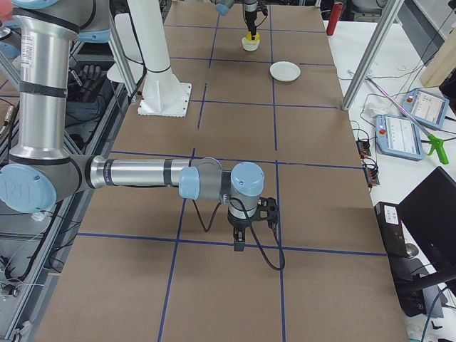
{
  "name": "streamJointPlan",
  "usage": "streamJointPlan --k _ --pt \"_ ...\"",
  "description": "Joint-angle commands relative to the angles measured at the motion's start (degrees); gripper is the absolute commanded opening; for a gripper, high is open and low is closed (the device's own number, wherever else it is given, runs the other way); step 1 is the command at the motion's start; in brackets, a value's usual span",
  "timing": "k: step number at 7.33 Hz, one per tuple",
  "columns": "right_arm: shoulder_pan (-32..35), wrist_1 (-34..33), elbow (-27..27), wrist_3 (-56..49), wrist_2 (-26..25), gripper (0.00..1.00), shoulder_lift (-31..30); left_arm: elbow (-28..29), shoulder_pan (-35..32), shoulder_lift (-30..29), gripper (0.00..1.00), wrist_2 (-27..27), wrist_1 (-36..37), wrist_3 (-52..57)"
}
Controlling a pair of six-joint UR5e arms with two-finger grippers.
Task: Move lemon from plate to bowl
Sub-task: 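Lower the lemon into the bowl and open the left gripper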
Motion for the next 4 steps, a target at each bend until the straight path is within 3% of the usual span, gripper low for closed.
streamJointPlan --k 1,2,3,4 --pt "0.0 0.0 0.0 0.0 0.0 1.00 0.0 2.0 0.3 -0.3 0.14 -0.3 -1.3 0.2" --pt "0.0 0.0 0.0 0.0 0.0 1.00 0.0 2.0 0.5 -0.4 0.56 -0.4 -1.4 0.3" --pt "0.0 0.0 0.0 0.0 0.0 1.00 0.0 2.0 0.5 -0.4 0.82 -0.5 -1.4 0.3" --pt "0.0 0.0 0.0 0.0 0.0 1.00 0.0 1.8 0.6 -0.5 0.97 -0.7 -1.3 0.4"
